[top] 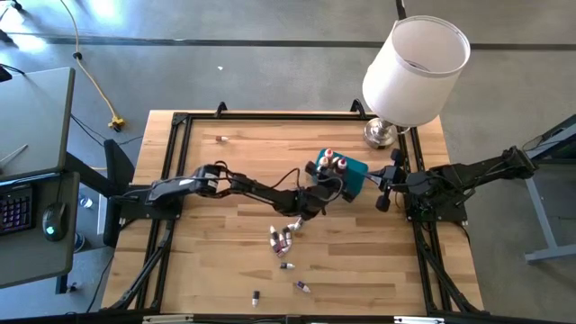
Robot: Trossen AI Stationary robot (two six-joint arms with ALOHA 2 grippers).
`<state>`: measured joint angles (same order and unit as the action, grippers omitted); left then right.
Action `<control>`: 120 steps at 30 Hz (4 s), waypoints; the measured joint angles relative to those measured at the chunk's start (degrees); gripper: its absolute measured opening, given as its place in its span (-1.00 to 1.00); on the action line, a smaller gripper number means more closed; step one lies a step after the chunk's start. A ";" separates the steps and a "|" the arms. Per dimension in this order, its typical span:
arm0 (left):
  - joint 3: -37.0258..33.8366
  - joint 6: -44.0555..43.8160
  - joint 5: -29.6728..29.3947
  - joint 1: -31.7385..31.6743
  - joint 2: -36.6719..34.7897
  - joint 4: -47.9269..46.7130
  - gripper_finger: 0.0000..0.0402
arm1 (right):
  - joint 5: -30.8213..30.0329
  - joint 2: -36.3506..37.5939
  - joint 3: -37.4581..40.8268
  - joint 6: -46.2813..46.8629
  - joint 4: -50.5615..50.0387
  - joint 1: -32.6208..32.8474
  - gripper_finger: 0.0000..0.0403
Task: Pick & Place food coloring
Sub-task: Put the large red food coloring bottle into the blue bin
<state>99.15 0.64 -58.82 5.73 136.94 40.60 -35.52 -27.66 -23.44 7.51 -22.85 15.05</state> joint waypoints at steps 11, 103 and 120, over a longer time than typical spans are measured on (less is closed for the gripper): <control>0.00 4.78 7.11 0.70 0.00 -0.17 -0.35 | 1.99 0.00 0.00 0.08 0.68 -0.01 -1.00; 21.14 57.47 -31.30 18.50 -2.71 -3.50 0.28 | 14.42 -34.50 -3.02 1.53 15.50 -21.23 -0.45; 21.31 57.74 -31.27 18.29 -2.69 -4.76 0.28 | 18.50 -42.01 -3.23 -3.45 24.67 -25.24 -0.39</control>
<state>120.46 58.38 -90.10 24.03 134.26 35.84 -17.02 -69.67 -26.68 4.05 1.82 -10.20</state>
